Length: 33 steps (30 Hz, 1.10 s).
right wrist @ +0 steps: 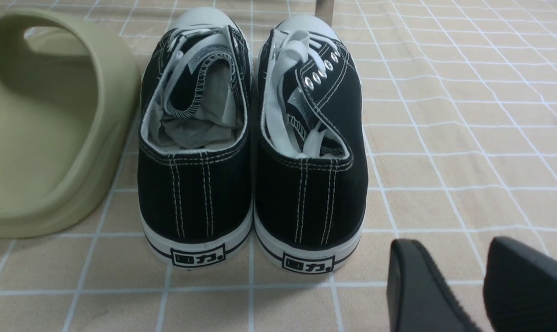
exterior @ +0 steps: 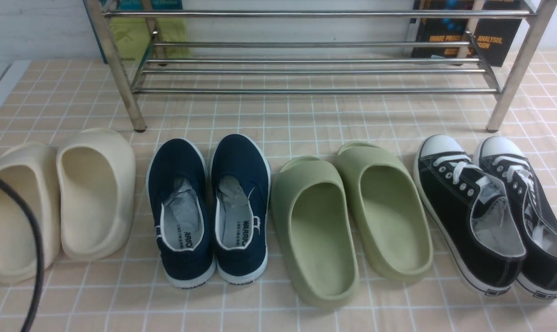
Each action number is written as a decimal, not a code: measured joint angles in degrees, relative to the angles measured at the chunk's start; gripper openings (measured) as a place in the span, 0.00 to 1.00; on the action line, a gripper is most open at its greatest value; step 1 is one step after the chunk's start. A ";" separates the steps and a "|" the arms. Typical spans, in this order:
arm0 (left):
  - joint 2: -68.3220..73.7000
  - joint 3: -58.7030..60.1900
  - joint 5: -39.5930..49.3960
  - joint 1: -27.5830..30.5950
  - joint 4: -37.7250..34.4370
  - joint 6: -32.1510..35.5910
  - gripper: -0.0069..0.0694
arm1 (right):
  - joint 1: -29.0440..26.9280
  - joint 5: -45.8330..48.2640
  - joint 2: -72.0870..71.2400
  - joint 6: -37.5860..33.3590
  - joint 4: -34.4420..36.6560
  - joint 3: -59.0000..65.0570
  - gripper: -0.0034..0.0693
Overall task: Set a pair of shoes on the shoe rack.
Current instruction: Use the left arm to grab the shoe closest to it
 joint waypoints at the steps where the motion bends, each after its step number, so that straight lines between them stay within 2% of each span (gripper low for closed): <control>1: 1.76 0.00 -0.58 -1.76 0.00 0.00 0.09 | 0.00 0.00 0.00 0.00 0.00 0.00 0.38; 7: 10.32 -0.21 -5.55 -10.38 -0.30 -2.25 0.17 | 0.00 0.00 0.00 0.00 0.00 0.00 0.38; 12: 19.23 -0.28 -13.35 -16.77 -2.89 -8.45 0.38 | 0.00 0.00 0.00 0.00 0.00 0.00 0.38; 13: 19.57 -0.30 -13.83 -16.94 -3.03 -8.80 0.40 | 0.00 0.00 0.00 0.00 0.00 0.00 0.38; 16: 26.00 -1.43 -17.37 -19.38 -5.62 -11.06 0.58 | 0.00 0.00 0.00 0.00 0.00 0.00 0.38; 20: 31.79 -3.39 -21.58 -19.57 -7.15 -13.19 0.71 | 0.00 0.00 0.00 0.00 0.00 0.00 0.38; 24: 37.43 -5.23 -25.15 -19.57 -7.35 -16.58 0.75 | 0.00 0.00 0.00 0.00 0.00 0.00 0.38; 33: 47.72 -6.65 -28.97 -19.57 -6.04 -22.08 0.74 | 0.00 0.00 0.00 0.00 0.00 0.00 0.38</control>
